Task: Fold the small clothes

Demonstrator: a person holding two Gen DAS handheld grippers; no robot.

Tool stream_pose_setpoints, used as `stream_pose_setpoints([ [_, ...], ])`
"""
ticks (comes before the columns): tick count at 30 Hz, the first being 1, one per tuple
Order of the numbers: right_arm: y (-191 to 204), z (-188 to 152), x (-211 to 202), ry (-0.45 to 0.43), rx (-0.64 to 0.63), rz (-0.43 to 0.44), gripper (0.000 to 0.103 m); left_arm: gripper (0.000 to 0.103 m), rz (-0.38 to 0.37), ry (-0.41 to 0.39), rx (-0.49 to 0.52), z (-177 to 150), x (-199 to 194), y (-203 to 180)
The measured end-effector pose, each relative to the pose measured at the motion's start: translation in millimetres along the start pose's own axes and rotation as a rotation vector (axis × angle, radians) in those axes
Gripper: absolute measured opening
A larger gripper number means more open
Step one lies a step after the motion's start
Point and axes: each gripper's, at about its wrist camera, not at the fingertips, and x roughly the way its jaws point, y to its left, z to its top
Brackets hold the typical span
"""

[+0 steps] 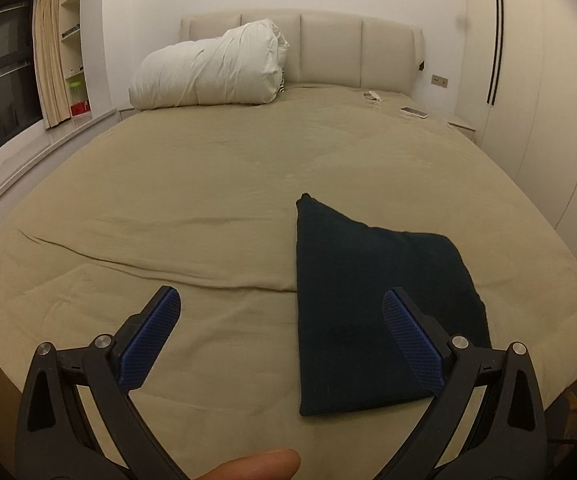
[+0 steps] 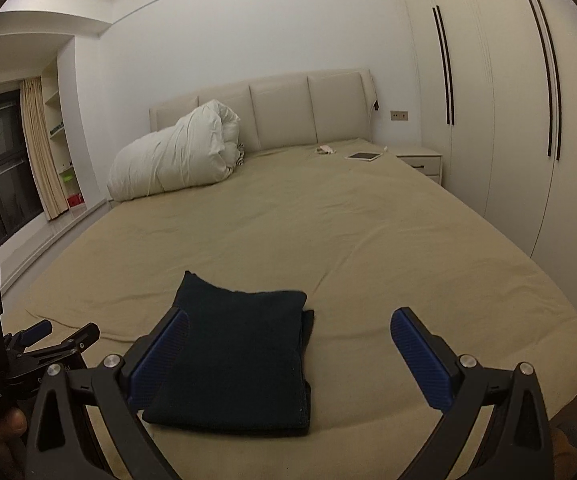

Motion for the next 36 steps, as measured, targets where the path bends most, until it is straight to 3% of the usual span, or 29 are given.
stream_pose_setpoints([
  [11, 7.4, -16.8, 24.8, 0.142, 0.008, -0.005, 0.103, 0.103, -0.033, 0.084, -0.009, -12.7, 43.6, -3.3],
  [36, 10.6, -29.9, 30.8, 0.21, -0.023, -0.01, 0.103, 0.103, -0.03, 0.133, 0.005, -26.4, 63.1, -9.9],
])
